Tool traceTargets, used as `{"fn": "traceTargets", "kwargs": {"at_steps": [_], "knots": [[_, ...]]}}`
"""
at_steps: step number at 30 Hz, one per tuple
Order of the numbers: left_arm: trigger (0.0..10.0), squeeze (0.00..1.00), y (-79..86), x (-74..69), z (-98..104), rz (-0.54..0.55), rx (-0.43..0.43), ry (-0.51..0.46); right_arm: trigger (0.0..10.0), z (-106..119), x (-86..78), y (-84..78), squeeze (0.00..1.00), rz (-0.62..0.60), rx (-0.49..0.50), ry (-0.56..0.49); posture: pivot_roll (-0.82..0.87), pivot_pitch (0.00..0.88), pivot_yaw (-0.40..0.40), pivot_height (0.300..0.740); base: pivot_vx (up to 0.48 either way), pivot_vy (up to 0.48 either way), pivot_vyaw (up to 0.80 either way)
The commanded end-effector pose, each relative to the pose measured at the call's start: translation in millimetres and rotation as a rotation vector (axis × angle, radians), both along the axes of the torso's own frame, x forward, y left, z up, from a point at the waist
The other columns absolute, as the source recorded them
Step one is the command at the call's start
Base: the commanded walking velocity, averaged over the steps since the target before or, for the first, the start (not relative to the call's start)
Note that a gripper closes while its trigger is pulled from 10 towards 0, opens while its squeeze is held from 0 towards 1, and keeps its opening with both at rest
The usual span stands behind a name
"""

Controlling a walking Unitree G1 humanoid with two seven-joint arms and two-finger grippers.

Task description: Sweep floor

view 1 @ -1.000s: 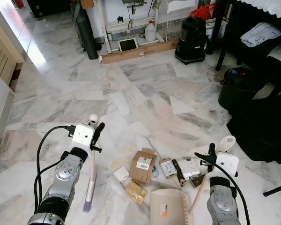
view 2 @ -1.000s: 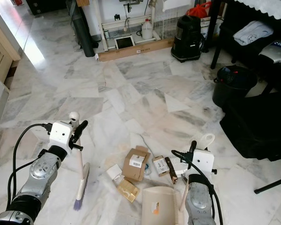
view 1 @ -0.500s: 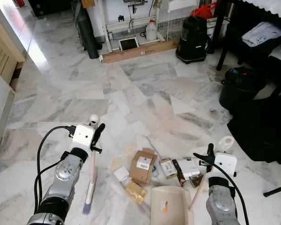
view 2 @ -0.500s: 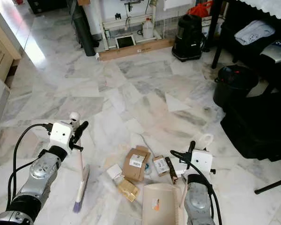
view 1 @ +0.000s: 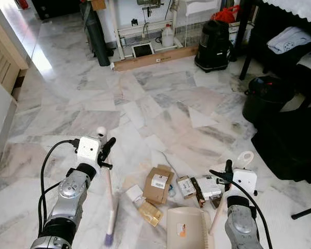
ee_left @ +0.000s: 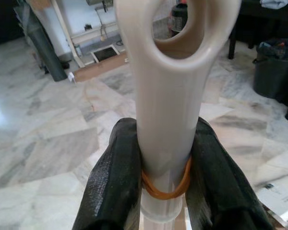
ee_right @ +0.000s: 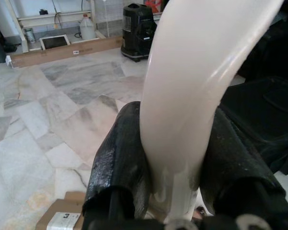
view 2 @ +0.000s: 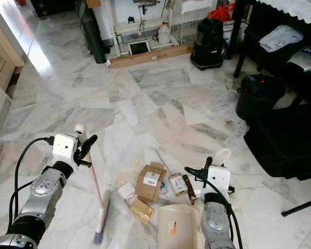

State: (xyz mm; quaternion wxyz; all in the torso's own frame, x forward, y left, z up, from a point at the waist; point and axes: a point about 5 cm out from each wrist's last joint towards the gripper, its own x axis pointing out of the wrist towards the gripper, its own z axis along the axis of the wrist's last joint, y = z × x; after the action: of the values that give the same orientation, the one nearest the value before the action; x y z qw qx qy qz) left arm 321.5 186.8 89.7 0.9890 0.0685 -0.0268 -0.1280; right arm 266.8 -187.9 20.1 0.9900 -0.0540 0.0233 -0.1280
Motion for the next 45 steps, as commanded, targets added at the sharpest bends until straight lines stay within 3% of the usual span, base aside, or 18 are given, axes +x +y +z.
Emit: {"fn": "traceTargets", "kwargs": {"at_steps": [1,5,6,12,19,27,30,32,36,38,39,41,45], "knots": [[10.0,0.0,2.2,3.2,7,-0.001,-0.009,-0.016,10.0,-26,-16.4,3.2,0.0,-0.023,0.051,0.153,0.09,0.117,0.122,0.74,0.0,0.0,0.0],[10.0,0.0,-4.6,3.0,1,-0.038,-0.031,0.023,10.0,-22,-13.8,2.3,0.0,-0.019,0.05,0.13,0.08,0.123,0.113,0.74,0.0,0.0,0.0],[10.0,0.0,-8.9,2.3,-3,-0.062,-0.089,0.058,10.0,-22,-14.5,1.0,0.0,-0.018,0.048,0.129,0.08,0.124,0.105,0.74,0.0,0.0,0.0],[10.0,0.0,-15.0,0.5,-5,-0.116,-0.211,0.116,10.0,-23,-15.6,-2.3,0.0,-0.016,0.041,0.133,0.08,0.124,0.093,0.74,0.0,0.0,0.0],[10.0,0.0,-20.1,2.1,9,-0.201,-0.378,0.137,10.0,-19,-8.7,-1.3,0.0,-0.007,0.04,0.127,0.08,0.109,0.087,0.74,0.0,0.0,0.0],[10.0,0.0,-23.0,-0.2,18,-0.267,-0.383,0.151,10.0,-16,-3.0,1.1,0.0,0.002,0.044,0.122,0.09,0.095,0.088,0.74,0.0,0.0,0.0],[10.0,0.0,-16.6,3.4,23,-0.199,-0.216,0.099,10.0,-14,0.3,1.3,0.0,-0.002,0.047,0.122,0.09,0.081,0.09,0.74,0.0,0.0,0.0],[10.0,0.0,-15.2,5.1,26,-0.172,-0.162,0.07,10.0,-14,1.0,1.2,0.0,-0.003,0.047,0.122,0.09,0.079,0.092,0.74,0.0,0.0,0.0],[10.0,0.0,-14.1,9.0,47,-0.133,-0.172,-0.019,10.0,-12,3.9,1.2,0.0,-0.006,0.05,0.114,0.1,0.07,0.092,0.74,0.0,0.0,0.0],[10.0,0.0,-19.1,8.4,63,-0.182,-0.251,-0.07,10.0,-11,5.2,1.8,0.0,-0.006,0.052,0.115,0.1,0.065,0.093,0.74,0.0,0.0,0.0],[10.0,0.0,-19.1,8.4,63,-0.182,-0.251,-0.07,10.0,-11,5.2,1.8,0.0,-0.006,0.052,0.115,0.1,0.065,0.093,0.74,0.0,0.0,0.0],[10.0,0.0,-23.6,7.3,71,-0.238,-0.33,-0.063,10.0,-11,6.2,2.6,0.0,-0.005,0.054,0.113,0.1,0.062,0.095,0.74,0.0,0.0,0.0],[10.0,0.0,-25.6,6.5,72,-0.263,-0.348,-0.045,10.0,-11,7.4,3.7,0.0,-0.004,0.057,0.113,0.1,0.057,0.099,0.74,0.0,0.0,0.0]]}}
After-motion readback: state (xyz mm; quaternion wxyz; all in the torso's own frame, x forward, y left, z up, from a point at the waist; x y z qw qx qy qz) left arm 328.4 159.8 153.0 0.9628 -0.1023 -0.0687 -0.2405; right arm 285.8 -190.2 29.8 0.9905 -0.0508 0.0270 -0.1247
